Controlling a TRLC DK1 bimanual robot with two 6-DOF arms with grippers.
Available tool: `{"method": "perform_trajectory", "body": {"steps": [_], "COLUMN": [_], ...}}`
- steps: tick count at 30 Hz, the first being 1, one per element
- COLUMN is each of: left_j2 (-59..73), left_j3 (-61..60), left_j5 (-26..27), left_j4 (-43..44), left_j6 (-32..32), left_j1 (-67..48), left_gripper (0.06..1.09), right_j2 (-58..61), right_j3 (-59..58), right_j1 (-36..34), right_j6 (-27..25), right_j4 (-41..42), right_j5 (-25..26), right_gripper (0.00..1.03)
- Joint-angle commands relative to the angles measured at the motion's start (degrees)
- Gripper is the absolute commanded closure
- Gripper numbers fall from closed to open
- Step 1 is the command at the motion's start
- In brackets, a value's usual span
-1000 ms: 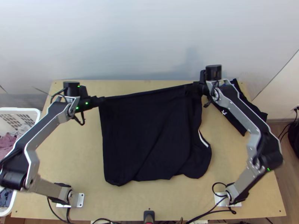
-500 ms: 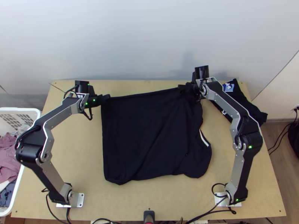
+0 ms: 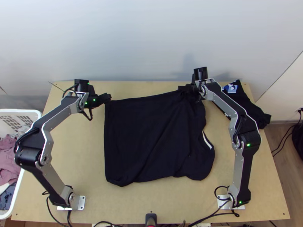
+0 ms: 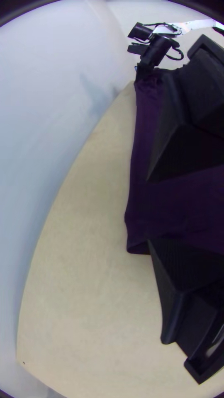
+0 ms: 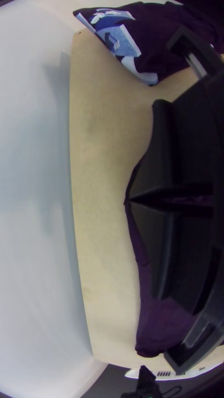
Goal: Fold the t-shirt
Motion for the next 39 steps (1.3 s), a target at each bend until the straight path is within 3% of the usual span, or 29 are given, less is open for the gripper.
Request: {"method": "perform_trajectory", "body": {"steps": [1,13,25,31,33,35,37,39], "left_j2": [-3.53,0.33,5.08,7.19,7.8,8.07,8.07,7.89], "left_j3": [-0.85,-4.72,0.03,2.14,2.49,2.66,2.75,2.84], "left_j5": [3.1,-0.6,-4.55,-4.81,-4.81,-4.81,-4.81,-4.81], "left_j4": [-5.6,-5.24,-2.26,-2.17,-2.26,-2.17,-1.47,-1.29], "left_j6": [1.48,3.33,2.89,2.45,2.54,2.71,2.8,2.89], "left_j1": [-1.62,-5.75,-5.13,-5.13,-5.05,-4.7,-4.08,-3.73], "left_gripper": [0.42,0.42,0.43,0.65,0.66,0.81,1.03,1.05], "right_j2": [0.34,-0.01,0.25,1.13,1.75,2.19,2.54,2.8], "right_j3": [0.95,1.92,2.45,4.12,5.26,6.14,7.02,7.46], "right_j1": [0.97,0.88,0.62,0.44,0.44,0.44,0.44,0.53], "right_j6": [0.49,0.58,0.49,0.32,0.32,0.32,0.4,0.4], "right_j4": [-0.29,-1.43,-1.61,-2.31,-3.02,-3.37,-3.81,-4.16], "right_j5": [0.0,-0.09,0.0,0.0,0.0,0.0,-0.09,0.0], "right_gripper": [1.0,1.0,1.0,1.0,1.0,1.0,1.0,1.0]}}
